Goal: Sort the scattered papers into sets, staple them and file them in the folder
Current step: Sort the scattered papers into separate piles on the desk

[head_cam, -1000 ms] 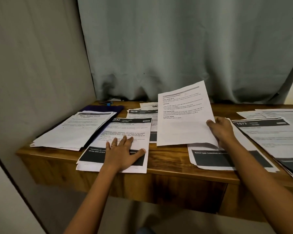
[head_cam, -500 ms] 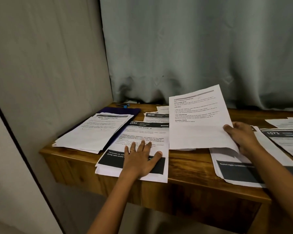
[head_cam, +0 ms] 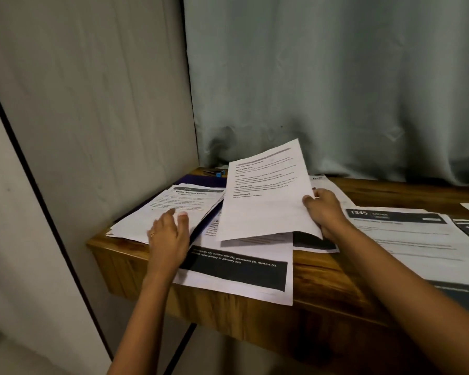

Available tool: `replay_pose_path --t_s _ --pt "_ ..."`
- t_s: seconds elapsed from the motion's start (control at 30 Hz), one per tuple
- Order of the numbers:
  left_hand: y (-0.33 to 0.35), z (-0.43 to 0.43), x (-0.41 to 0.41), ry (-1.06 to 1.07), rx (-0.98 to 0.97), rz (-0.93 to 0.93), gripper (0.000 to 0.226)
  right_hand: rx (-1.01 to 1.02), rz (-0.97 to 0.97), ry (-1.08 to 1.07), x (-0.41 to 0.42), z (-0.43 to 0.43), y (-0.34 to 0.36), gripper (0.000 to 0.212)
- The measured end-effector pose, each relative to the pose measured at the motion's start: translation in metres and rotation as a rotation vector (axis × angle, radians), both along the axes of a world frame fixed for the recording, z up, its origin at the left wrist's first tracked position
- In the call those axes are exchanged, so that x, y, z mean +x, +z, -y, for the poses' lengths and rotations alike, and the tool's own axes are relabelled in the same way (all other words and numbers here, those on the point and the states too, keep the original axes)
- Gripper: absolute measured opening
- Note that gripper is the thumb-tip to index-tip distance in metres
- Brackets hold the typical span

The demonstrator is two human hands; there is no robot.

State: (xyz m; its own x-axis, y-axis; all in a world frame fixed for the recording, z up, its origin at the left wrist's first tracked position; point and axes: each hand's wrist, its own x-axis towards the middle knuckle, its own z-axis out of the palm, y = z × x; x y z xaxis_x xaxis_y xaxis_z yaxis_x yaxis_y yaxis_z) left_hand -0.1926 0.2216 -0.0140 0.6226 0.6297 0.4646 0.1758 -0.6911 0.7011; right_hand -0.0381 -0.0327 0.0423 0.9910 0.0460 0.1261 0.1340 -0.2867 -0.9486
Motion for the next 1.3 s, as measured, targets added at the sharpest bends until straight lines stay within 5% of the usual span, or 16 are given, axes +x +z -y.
replay_pose_path --t_s 0.2,0.57,0.67,1.3 --pt "-0.005 -0.014 -0.016 0.061 -0.261 0.011 0.081 -0.015 -0.026 0.170 -0.021 -0.085 -0.009 0.030" --pt "-0.008 -0.017 -0.021 0.060 -0.319 -0.027 0.092 -0.286 -0.076 0.344 -0.050 -0.178 -0.031 0.044" --pt "-0.012 -0.023 -0.014 0.064 -0.260 -0.050 0.087 -0.423 -0.104 0.303 -0.055 -0.187 -0.030 0.058" --pt "0.001 -0.066 0.013 0.001 0.267 -0.720 0.063 -0.694 0.070 0.511 -0.063 -0.181 -0.020 0.048"
